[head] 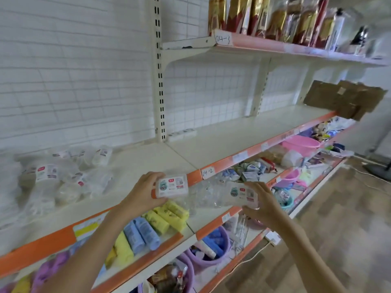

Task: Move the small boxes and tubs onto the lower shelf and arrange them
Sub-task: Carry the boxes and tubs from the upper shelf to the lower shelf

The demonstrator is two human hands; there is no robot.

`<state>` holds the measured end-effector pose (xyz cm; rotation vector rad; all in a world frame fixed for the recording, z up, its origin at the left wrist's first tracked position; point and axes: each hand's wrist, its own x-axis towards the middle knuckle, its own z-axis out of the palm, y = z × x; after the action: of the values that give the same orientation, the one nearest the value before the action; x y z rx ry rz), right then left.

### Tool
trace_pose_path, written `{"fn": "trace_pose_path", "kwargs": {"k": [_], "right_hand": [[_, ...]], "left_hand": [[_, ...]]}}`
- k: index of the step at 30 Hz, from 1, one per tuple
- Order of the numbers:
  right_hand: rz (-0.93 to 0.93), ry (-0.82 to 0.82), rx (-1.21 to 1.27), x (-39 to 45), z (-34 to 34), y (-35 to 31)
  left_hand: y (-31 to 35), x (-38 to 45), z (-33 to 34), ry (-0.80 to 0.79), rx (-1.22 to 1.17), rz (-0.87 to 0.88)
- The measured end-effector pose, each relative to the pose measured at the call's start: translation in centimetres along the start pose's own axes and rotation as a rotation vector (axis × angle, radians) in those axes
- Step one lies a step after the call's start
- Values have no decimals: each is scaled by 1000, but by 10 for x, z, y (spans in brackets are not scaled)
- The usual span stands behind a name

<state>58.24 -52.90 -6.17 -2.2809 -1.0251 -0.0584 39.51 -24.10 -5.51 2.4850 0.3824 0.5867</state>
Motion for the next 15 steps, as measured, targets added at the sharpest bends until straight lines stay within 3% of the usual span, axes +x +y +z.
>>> {"fn": "trace_pose_path", "kwargs": {"k": [8, 15], "right_hand": [[48, 30, 30, 96, -25, 58], [1, 26, 24, 219, -33, 95]], "left_hand": [[6, 139, 40, -33, 10, 66], [-3, 250, 62, -60, 18, 9]]}}
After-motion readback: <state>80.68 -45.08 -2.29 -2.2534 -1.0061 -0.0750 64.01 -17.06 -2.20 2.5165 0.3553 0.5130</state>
